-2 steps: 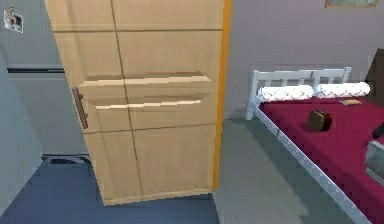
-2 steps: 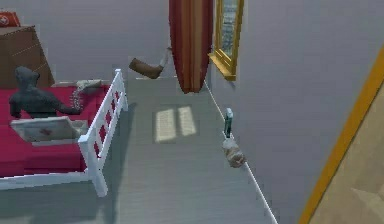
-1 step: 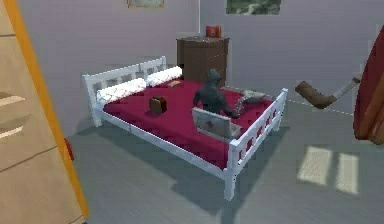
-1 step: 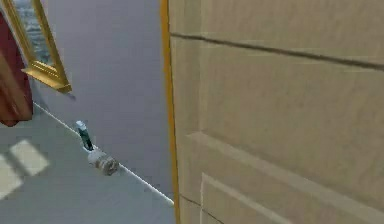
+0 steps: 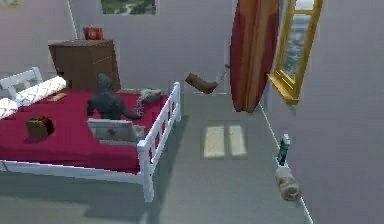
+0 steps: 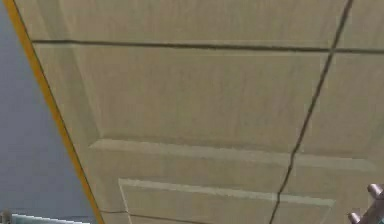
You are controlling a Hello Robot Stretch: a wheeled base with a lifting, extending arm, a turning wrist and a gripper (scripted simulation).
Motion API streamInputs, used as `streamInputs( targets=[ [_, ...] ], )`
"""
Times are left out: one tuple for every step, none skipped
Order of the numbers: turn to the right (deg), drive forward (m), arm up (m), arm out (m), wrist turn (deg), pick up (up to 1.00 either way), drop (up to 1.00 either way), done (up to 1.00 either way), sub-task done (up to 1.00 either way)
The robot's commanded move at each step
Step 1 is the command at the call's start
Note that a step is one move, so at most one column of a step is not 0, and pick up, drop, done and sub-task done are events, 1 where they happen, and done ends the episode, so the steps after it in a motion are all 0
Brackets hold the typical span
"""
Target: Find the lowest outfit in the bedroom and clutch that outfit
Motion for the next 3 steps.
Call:
streamInputs(
  targets=[
    [0.0, 1.00, 0.00, 0.00, 0.0, 0.00, 0.00, 0.00, 0.00],
    [12.0, 0.00, 0.00, 0.00, 0.0, 0.00, 0.00, 0.00, 0.00],
    [0.0, 1.00, 0.00, 0.00, 0.0, 0.00, 0.00, 0.00, 0.00]
  ],
)
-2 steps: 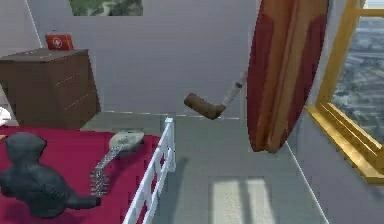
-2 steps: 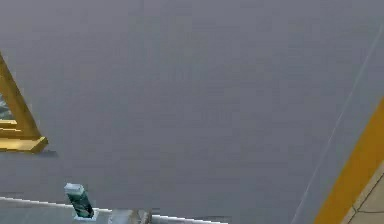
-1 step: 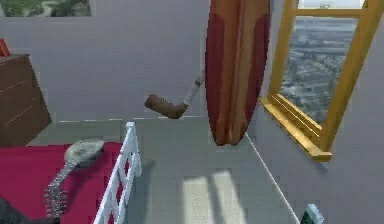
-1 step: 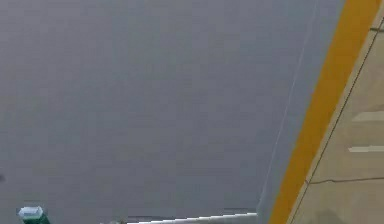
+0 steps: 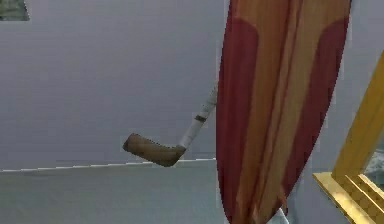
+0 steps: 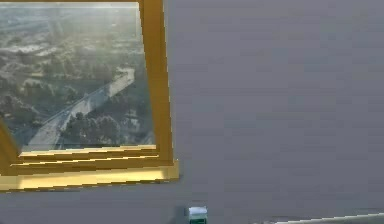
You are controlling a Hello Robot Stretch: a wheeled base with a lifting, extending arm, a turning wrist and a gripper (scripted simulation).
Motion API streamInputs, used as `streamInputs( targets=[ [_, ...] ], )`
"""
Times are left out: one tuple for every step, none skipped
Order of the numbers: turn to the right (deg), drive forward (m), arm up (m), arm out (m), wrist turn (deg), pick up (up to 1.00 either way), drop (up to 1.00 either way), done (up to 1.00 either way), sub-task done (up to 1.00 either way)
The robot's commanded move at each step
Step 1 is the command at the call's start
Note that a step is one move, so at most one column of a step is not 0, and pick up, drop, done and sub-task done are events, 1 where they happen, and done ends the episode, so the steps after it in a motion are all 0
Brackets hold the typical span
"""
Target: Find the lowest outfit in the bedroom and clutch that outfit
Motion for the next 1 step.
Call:
streamInputs(
  targets=[
    [6.0, 0.00, 0.00, 0.00, 0.0, 0.00, 0.00, 0.00, 0.00]
  ],
)
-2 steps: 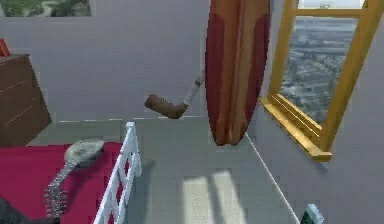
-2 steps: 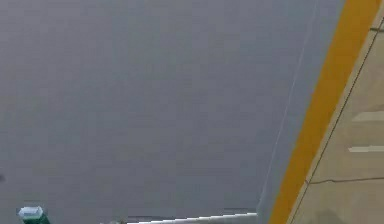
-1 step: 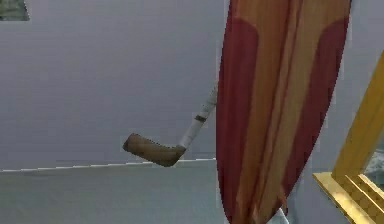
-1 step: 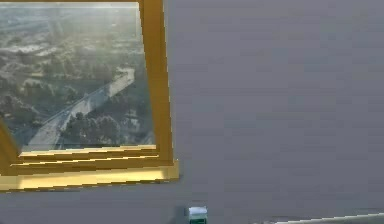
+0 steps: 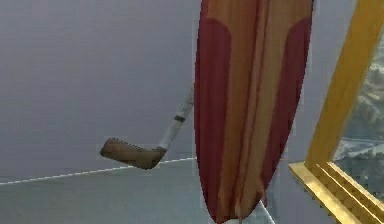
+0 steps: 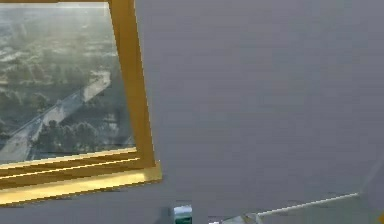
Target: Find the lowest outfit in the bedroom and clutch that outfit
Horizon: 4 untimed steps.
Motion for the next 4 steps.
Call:
streamInputs(
  targets=[
    [0.0, 0.35, 0.00, 0.00, 0.0, 0.00, 0.00, 0.00, 0.00],
    [-27.0, 0.00, 0.00, 0.00, 0.0, 0.00, 0.00, 0.00, 0.00],
    [0.0, 0.45, 0.00, 0.00, 0.0, 0.00, 0.00, 0.00, 0.00],
    [-45.0, 0.00, 0.00, 0.00, 0.0, 0.00, 0.00, 0.00, 0.00]
  ],
)
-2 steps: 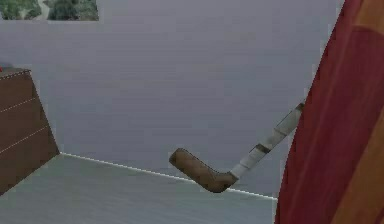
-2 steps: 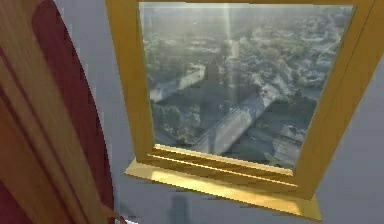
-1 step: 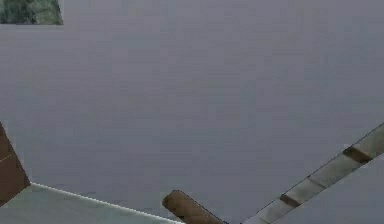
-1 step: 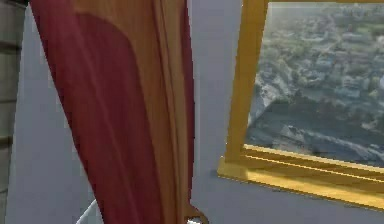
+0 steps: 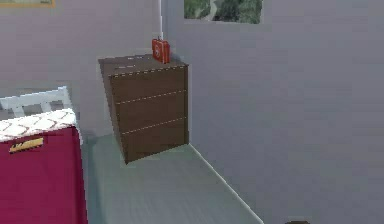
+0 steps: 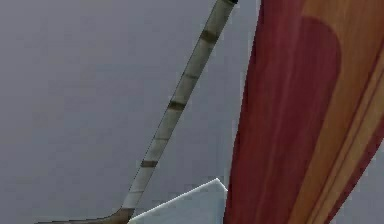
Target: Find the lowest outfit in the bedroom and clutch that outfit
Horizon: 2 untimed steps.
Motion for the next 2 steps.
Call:
streamInputs(
  targets=[
    [-9.0, 0.00, 0.00, 0.00, 0.0, 0.00, 0.00, 0.00, 0.00],
    [0.0, 0.40, 0.00, 0.00, 0.0, 0.00, 0.00, 0.00, 0.00]
  ],
)
